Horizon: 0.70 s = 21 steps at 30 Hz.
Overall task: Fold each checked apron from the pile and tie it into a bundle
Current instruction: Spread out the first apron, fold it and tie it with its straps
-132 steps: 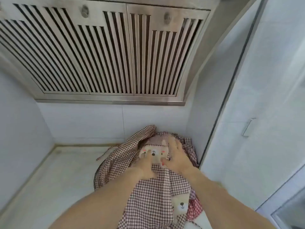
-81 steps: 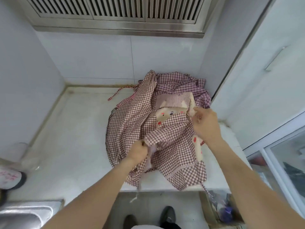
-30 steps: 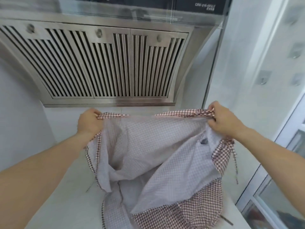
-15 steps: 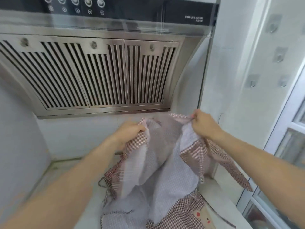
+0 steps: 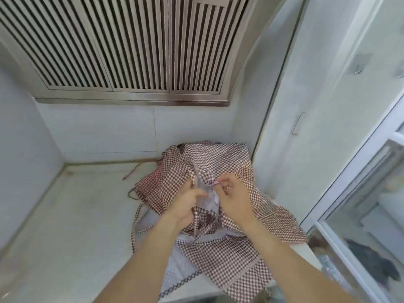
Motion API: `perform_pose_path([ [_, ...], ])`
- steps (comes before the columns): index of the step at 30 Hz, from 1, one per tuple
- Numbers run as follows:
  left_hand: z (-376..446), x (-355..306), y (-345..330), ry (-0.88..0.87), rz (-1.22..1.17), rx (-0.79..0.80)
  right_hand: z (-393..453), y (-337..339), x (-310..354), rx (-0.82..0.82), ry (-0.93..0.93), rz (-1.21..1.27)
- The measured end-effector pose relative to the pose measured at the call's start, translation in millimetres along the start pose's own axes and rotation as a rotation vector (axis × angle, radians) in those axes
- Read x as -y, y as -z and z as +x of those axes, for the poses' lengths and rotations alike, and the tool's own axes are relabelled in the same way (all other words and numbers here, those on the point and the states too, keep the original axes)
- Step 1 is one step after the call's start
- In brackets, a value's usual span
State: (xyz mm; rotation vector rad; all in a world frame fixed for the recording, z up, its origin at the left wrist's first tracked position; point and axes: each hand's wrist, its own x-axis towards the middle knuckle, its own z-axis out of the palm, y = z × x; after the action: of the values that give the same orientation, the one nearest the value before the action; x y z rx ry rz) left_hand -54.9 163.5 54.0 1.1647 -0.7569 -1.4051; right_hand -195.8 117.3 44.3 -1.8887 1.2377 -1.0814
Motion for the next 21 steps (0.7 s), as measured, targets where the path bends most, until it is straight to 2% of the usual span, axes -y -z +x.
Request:
perform_pose_path([
  [3,-2.2,5.3,3.8,0.055,-0.041,0.14,-10.0,0.1,7.5,0.247,-0.143,0.121],
  [5,-6.8,5.1,8.4,0.035,0.089,0.195,-11.0,3.9,18.8,0.368,-0.312,0.43],
  [7,-9.4,7.5,12.0,-0.014,0.205,0.169,-9.7,10.4,26.5,0.416,-0.457,0.793],
  [9,-9.1,6.0,17.2,-0.06,0.262,0.149,-4.1,16.5,28.1,0.426,-0.471,0.905],
  [11,-9.1,2.4,22.9,-0.083,0.343,0.14,6.3,19.8,28.1,0.383,-0.39,0.778],
  [13,-11.1,-4.1,27.6,-0.098,0.44,0.112,17.2,21.1,26.5,0.303,-0.313,0.531],
  [16,-13.4,-21.3,31.9,-0.087,0.613,0.224,35.1,23.1,28.0,0.276,-0.023,0.068],
  [18,-15.4,-38.6,33.2,-0.03,0.752,0.372,46.8,21.9,37.4,0.393,0.155,-0.14],
  [21,-18.3,-64.8,30.6,0.007,0.951,0.451,68.8,16.1,52.4,0.66,0.196,-0.405],
])
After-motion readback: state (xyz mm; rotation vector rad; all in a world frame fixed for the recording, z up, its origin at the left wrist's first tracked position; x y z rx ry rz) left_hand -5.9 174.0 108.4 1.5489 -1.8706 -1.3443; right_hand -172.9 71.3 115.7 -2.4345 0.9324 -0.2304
